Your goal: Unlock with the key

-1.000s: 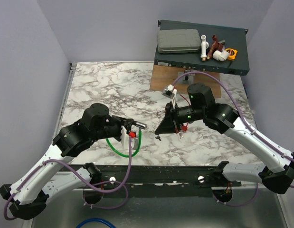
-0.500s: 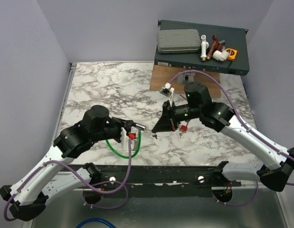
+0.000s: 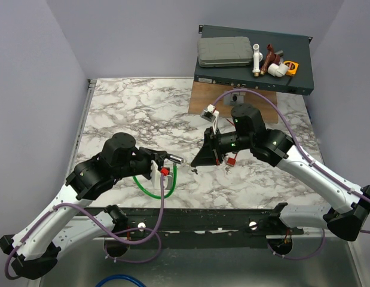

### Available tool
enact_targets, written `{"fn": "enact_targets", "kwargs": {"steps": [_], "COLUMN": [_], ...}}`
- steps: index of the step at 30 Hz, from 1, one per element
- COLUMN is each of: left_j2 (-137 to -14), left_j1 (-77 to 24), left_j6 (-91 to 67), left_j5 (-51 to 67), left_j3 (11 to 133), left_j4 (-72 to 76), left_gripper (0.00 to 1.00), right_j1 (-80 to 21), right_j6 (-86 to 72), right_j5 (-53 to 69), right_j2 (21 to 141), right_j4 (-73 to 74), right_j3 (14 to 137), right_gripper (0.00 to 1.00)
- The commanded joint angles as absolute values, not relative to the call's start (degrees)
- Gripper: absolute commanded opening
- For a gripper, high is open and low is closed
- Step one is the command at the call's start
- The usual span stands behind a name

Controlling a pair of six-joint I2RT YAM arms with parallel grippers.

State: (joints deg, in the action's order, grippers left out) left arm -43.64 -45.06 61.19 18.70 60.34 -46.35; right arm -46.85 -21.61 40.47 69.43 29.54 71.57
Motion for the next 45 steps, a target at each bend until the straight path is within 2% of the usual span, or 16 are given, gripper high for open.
{"fn": "enact_targets", "kwargs": {"steps": [1,29,40,45], "left_j2": [-42.8,-42.2,-43.7,-44.0], "left_j1": [-44.7,-44.3,-44.3,-44.3], "left_j6": [60.6,60.1,58.4,58.5], "left_j5": [19.2,19.9,12.5,12.8], "left_j3": [61.2,60.9,59.9,60.7], "left_j4": [-43.8,-43.2,-38.4,-38.7], "left_gripper": [0.00,0.00,0.00,0.00], "right_j1": [-47.1,-47.2,-47.1,-47.2], "right_j6": [-22.0,-26.1,-30.6,-31.1], "right_j5": [38.8,35.8,32.9,33.1], "right_j2": [69.7,70.5,69.9,70.2], "right_j4": [28.3,22.8,17.3,16.3], "right_j3": [70.7,67.8,65.1,64.3], "right_gripper": [0.01,0.01,0.01,0.01]}}
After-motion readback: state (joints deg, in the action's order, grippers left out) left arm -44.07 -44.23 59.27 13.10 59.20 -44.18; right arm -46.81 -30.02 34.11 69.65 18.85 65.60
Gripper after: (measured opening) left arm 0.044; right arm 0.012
